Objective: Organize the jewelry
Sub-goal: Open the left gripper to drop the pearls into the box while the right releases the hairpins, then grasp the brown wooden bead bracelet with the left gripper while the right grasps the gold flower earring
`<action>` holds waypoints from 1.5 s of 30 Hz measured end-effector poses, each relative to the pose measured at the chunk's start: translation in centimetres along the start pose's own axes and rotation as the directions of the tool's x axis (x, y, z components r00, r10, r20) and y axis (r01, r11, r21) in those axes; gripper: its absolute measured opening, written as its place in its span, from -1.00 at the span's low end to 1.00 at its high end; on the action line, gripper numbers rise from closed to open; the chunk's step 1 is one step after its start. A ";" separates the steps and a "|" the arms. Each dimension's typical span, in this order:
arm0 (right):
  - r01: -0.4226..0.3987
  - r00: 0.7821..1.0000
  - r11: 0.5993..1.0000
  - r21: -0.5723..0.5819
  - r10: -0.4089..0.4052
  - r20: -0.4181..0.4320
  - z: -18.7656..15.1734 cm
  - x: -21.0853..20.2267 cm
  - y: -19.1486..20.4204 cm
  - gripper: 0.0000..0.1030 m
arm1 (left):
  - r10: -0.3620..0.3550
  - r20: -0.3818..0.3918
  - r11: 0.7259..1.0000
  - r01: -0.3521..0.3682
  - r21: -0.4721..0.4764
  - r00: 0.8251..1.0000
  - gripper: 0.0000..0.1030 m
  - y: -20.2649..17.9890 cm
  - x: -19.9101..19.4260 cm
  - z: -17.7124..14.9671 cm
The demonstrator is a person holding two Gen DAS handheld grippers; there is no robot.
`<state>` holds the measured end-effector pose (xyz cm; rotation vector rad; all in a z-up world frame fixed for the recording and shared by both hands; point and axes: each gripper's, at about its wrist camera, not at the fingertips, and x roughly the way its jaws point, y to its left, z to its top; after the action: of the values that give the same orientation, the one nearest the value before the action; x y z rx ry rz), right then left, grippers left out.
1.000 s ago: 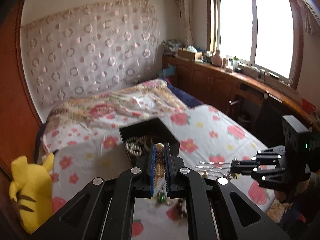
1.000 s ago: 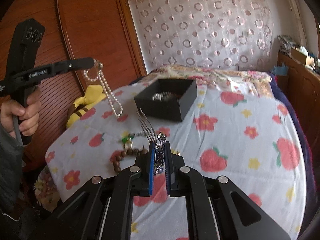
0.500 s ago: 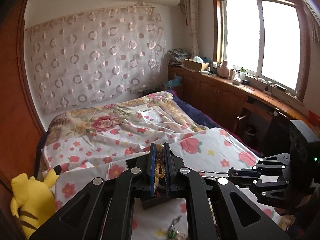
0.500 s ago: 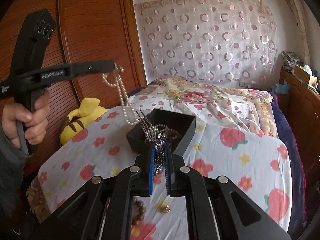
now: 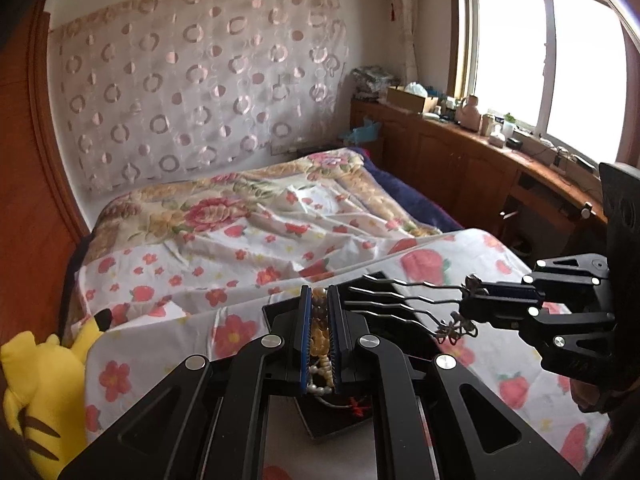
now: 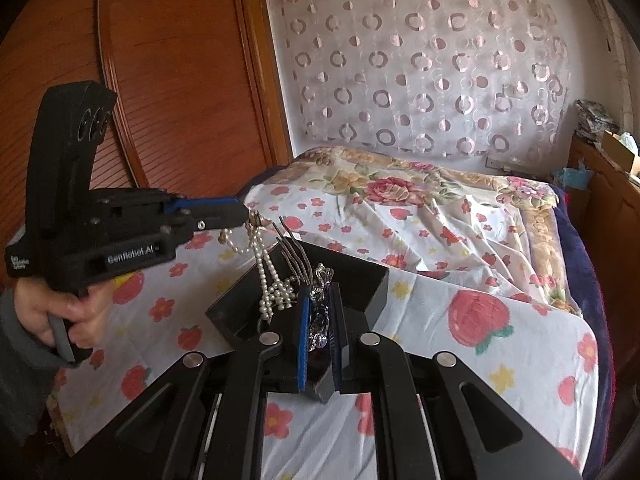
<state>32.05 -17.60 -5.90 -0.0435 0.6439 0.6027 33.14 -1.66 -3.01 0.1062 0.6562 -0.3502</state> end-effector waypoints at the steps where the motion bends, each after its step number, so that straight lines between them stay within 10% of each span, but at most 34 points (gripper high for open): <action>1: -0.003 1.000 1.000 -0.004 0.003 -0.006 0.1 0.5 0.1 -0.80 | -0.001 -0.005 1.000 0.001 -0.004 1.000 -0.87 0.2 0.4 -0.1; 10: -0.025 0.998 1.000 -0.002 0.024 -0.062 -0.2 3.9 0.3 -0.79 | 0.001 -0.035 1.000 -0.002 -0.016 0.999 -0.86 1.5 1.9 -1.1; 25: 0.018 0.999 1.000 -0.021 -0.019 -0.046 -0.5 1.6 1.2 -0.60 | 0.015 -0.042 0.998 -0.017 -0.059 0.999 -0.19 1.5 -2.5 -6.4; 45: 0.035 0.978 0.998 0.043 -0.025 -0.205 -12.8 -2.9 1.4 -0.34 | -0.020 -0.097 0.995 0.010 -0.102 0.995 0.23 -3.0 -7.0 -16.2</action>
<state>22.39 -20.75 -14.28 -0.0724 0.8550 0.5578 17.58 0.90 -11.46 0.0216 0.7709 -0.3267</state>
